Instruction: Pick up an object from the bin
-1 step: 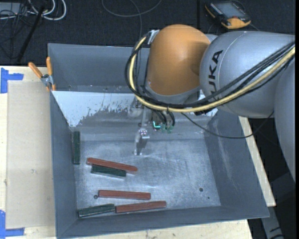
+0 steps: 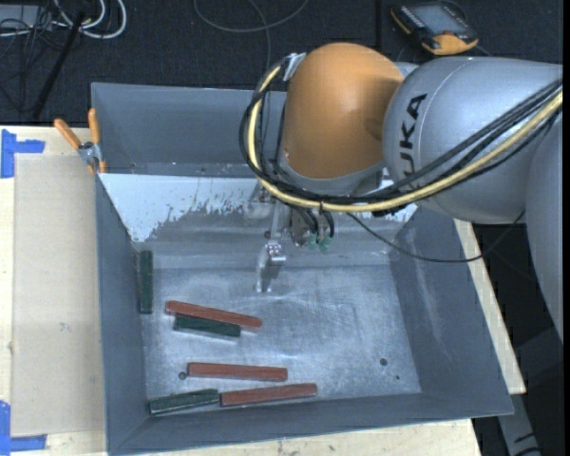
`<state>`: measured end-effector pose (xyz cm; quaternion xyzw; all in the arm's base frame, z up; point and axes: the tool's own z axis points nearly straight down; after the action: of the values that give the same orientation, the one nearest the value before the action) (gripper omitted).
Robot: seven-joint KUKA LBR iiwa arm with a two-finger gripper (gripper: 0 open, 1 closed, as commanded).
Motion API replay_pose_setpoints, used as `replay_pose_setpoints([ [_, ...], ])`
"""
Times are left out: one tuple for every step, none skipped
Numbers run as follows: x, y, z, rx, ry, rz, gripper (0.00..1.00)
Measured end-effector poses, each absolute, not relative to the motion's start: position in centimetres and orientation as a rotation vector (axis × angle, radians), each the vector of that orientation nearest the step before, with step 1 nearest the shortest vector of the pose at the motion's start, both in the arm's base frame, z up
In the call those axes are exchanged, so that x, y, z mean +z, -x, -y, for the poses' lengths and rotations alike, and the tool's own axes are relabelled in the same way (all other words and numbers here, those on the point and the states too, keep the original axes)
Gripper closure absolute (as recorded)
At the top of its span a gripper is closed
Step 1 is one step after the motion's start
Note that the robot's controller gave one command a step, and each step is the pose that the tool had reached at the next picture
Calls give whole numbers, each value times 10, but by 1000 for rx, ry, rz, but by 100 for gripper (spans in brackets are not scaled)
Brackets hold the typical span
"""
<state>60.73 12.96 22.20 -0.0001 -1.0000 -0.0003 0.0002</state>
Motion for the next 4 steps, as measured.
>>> replay_pose_setpoints([
  [169, -578, -132, -1, -55, 3144, 0],
  [149, -573, -139, 4, -85, 3136, 0],
  [76, -571, -98, -5, -547, 3109, 100],
  [76, -571, -98, -5, -546, 3109, 100],
])
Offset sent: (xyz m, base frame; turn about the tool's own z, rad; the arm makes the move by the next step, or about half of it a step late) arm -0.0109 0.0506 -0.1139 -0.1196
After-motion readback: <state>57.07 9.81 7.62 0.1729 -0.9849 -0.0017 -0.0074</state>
